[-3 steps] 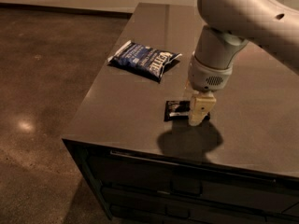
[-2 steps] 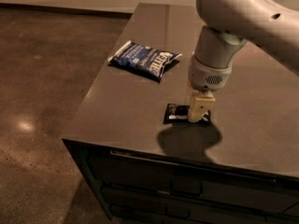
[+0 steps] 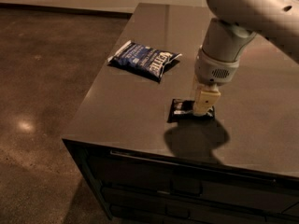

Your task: Pick rxbar chocolate

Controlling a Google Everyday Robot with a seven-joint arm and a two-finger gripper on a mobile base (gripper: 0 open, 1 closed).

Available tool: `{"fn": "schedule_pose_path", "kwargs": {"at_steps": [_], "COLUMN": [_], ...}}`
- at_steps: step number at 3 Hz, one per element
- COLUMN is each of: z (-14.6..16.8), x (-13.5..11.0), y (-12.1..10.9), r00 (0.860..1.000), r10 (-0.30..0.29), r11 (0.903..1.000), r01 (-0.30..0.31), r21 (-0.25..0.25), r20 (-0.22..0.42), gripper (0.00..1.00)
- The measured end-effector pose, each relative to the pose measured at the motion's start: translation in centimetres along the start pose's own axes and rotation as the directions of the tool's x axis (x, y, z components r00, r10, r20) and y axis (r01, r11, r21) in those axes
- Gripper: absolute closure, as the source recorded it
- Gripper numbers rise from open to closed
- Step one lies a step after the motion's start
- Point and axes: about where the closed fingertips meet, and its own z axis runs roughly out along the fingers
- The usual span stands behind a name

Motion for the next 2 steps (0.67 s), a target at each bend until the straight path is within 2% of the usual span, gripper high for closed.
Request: {"fn": "schedule_pose_path", "kwargs": {"at_steps": [1, 2], "z": [-2.7, -6.5], "x": [-0.6, -2.0], "y": [-0.6, -1.1], "r00": [0.999, 0.995], "r10": [0.012, -0.004], "r11": [0.9995, 0.9978], "r01": [-0.013, -0.002], "r21": [0.028, 0.067], "r20": [0.041, 0.095], "gripper": [1.00, 1.00]}}
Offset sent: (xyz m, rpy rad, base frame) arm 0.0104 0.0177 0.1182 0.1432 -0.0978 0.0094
